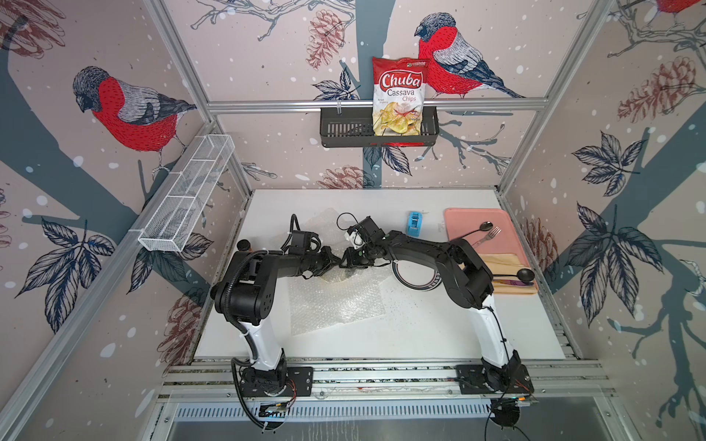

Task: Wrap dinner plates in bubble wrap
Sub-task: Stick the tape on the bubble wrap.

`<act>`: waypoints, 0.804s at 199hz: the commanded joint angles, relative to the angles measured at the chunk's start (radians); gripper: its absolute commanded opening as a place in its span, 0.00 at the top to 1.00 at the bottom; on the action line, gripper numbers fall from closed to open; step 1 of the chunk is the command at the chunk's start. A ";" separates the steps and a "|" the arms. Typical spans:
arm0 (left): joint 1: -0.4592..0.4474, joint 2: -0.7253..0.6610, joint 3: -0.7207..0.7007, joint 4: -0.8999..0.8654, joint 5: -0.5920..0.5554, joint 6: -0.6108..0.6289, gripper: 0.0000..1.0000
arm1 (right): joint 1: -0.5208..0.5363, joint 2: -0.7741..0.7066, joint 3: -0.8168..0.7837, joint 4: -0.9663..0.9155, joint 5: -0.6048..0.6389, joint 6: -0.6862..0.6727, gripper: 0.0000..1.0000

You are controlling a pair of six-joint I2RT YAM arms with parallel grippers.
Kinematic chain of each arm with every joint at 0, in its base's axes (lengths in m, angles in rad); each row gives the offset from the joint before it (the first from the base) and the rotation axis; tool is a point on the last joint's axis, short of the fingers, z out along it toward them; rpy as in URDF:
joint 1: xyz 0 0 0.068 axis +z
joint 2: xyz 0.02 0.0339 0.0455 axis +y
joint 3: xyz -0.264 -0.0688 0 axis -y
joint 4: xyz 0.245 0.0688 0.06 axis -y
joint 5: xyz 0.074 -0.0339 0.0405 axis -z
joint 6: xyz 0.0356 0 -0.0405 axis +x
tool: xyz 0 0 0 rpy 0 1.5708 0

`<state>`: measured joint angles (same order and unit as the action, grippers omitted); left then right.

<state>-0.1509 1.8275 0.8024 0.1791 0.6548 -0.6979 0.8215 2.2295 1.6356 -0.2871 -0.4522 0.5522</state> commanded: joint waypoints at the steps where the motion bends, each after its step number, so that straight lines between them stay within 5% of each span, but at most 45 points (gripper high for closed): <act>1: -0.003 0.015 -0.025 -0.166 -0.144 0.009 1.00 | 0.000 -0.035 -0.002 -0.073 0.077 -0.010 0.61; 41: -0.003 0.000 -0.028 -0.169 -0.133 0.013 1.00 | 0.001 -0.091 -0.008 -0.095 0.157 -0.040 0.61; 95: -0.003 -0.013 -0.038 -0.170 -0.127 0.015 1.00 | 0.031 -0.012 0.093 -0.081 0.120 -0.041 0.88; 160: -0.003 -0.022 -0.043 -0.165 -0.122 0.006 1.00 | 0.032 0.077 0.111 -0.089 0.133 -0.037 0.94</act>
<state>-0.1528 1.7969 0.7727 0.1974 0.6300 -0.6979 0.8539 2.2982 1.7584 -0.3676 -0.3260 0.5220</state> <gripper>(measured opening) 0.034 0.066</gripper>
